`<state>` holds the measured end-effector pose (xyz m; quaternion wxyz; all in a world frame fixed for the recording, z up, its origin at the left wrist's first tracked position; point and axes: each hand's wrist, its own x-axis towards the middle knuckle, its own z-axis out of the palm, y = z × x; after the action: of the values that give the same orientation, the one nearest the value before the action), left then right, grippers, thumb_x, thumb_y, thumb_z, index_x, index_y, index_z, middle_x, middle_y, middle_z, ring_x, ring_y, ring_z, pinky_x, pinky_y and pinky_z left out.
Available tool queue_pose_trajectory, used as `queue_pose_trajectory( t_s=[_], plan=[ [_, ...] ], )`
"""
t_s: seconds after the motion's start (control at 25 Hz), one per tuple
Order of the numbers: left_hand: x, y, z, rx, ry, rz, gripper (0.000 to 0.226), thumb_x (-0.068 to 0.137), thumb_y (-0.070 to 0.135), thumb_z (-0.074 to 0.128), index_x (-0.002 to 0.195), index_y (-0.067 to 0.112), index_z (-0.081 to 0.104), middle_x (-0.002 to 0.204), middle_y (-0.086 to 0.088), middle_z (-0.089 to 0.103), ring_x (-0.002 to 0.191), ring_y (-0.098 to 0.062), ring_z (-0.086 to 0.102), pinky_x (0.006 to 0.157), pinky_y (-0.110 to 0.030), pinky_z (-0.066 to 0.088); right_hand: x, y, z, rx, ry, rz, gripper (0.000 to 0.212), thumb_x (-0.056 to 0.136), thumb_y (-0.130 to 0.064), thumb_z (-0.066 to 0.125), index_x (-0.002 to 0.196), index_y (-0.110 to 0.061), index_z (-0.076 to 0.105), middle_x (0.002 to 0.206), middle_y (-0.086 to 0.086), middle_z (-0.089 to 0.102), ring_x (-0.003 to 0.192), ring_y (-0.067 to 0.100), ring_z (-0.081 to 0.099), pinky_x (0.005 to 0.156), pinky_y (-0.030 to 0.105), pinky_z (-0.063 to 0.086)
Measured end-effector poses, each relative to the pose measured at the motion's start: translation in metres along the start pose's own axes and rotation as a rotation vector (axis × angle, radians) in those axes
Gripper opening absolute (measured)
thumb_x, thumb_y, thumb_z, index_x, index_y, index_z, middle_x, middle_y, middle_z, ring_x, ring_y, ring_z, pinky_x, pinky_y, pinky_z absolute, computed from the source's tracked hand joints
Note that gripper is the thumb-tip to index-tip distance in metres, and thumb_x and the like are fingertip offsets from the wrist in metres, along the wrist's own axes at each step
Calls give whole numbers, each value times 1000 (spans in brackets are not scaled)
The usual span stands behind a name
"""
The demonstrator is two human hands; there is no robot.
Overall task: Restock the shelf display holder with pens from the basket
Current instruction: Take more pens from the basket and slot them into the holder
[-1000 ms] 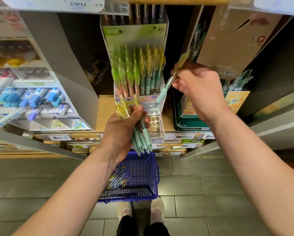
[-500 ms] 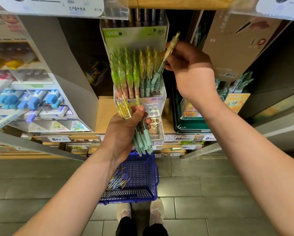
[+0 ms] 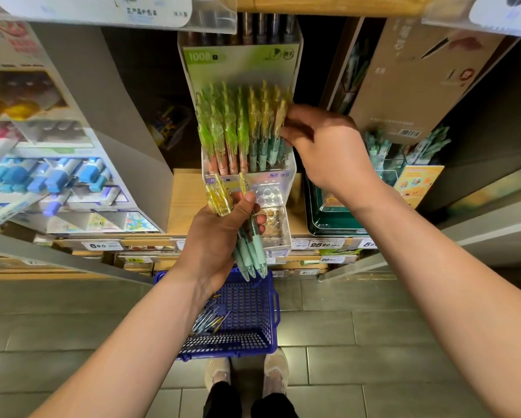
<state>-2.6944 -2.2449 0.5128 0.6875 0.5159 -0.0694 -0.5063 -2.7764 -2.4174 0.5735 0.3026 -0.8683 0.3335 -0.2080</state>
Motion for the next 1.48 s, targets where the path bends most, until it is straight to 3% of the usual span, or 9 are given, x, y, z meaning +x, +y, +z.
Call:
queue_pose_trajectory(
  t_s=[0.12,0.32,0.4,0.52,0.68,0.92,1.08,1.2,1.48],
  plan=[
    [-1,0,-1,-4,4,-1,9,93,18,69,98,12,64,82,-5,65,70,-19,64,70,-32,58,-1,-1,2,-42,22,27,24,99,-21,61,121,-19,70,113,2,73,96,18,63,72,11,35],
    [-1,-2,-3,-3,26,-8,8,94,18,69,98,12,67,83,-6,66,72,-20,64,74,-34,58,-13,-11,17,111,98,112,18,89,-23,66,105,-16,69,91,-1,75,86,18,71,85,36,58],
    [-2,-3,-2,6,27,-9,5,94,19,70,95,14,69,82,-6,67,72,-20,64,75,-34,58,-14,-13,22,117,185,119,26,88,-33,74,104,-14,65,84,-7,72,81,12,71,78,31,59],
    [-1,-4,-5,-2,30,-6,6,94,19,70,96,14,69,83,-6,67,72,-20,65,74,-33,59,-12,-14,26,120,271,127,20,90,-30,73,105,-18,67,82,-15,67,78,4,68,75,23,57],
    [-2,-4,-8,-2,29,-8,7,92,20,72,94,14,71,84,-6,67,74,-20,66,73,-32,59,-13,-13,28,60,273,133,13,92,-30,68,102,-22,73,92,-3,75,82,14,70,80,30,56],
    [-4,-6,-8,-14,3,-35,22,89,20,74,107,9,66,84,-8,67,76,-21,67,77,-34,59,-13,-12,25,-14,274,120,14,95,-26,65,101,-23,76,87,-2,77,76,16,70,72,17,47],
    [-5,-6,-6,-27,10,-41,24,89,19,73,109,9,64,84,-8,68,76,-21,68,78,-34,60,-15,-12,24,-31,277,112,19,97,-22,60,108,-24,76,94,0,78,83,20,70,81,26,52],
    [-5,-4,-5,-32,18,-43,18,88,19,74,102,11,67,84,-8,68,75,-22,68,78,-34,60,-13,-9,21,-55,252,101,19,98,-24,60,107,-21,77,95,1,78,85,19,70,77,19,46],
    [-7,-5,3,11,6,-3,23,85,22,75,103,10,68,79,-4,67,72,-18,64,76,-33,55,-13,-9,22,-118,186,126,21,97,-33,61,97,-21,78,84,-3,77,75,15,70,73,21,51]
  ],
)
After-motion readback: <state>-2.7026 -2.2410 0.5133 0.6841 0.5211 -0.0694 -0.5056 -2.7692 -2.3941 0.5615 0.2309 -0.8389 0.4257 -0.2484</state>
